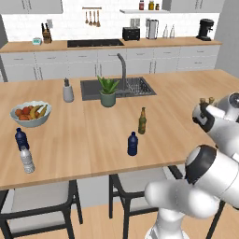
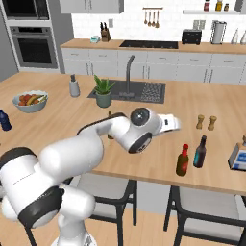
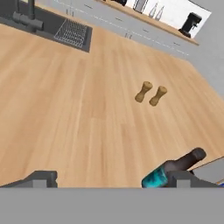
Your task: Move the plastic bottles in the middle to the plastics group, and the glass bottles in the middle to the glass group.
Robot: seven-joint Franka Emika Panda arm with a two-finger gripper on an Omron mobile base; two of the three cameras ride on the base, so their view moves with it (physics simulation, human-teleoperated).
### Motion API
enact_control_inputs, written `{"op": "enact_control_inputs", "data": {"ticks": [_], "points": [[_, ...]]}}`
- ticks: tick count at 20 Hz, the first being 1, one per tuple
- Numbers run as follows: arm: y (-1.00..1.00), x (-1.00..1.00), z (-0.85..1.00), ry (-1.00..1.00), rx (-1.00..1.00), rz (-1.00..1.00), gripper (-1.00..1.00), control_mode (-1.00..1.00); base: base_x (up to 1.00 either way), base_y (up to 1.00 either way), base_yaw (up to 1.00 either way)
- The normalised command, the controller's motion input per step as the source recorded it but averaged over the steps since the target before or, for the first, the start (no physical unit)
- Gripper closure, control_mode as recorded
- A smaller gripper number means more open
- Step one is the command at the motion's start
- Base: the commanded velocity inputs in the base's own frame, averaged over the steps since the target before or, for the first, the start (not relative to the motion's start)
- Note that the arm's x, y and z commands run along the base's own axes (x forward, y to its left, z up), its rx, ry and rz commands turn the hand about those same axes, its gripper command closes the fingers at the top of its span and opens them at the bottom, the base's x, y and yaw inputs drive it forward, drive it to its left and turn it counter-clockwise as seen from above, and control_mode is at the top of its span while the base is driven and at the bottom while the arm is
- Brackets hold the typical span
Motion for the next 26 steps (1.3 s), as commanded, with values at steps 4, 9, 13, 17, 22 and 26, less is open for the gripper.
{"op": "enact_control_inputs", "data": {"ticks": [4,9,13,17,22,26], "points": [[0.91,-0.03,0.13,0.00,-0.11,0.02,-1.00,-1.00,0.00,0.00,0.00],[0.84,-0.03,0.23,0.00,-0.02,0.02,-1.00,-1.00,0.00,0.00,0.00],[0.82,-0.21,0.07,0.00,-0.04,0.00,-1.00,-1.00,0.00,0.00,0.00],[0.71,-0.26,0.00,0.00,0.00,0.00,-1.00,-1.00,0.00,0.00,0.00],[0.54,-0.42,-0.01,-0.06,0.00,0.08,-1.00,-1.00,0.00,0.00,0.00],[0.53,-0.23,0.16,-0.09,0.01,0.05,-1.00,-1.00,0.00,0.00,0.00]]}}
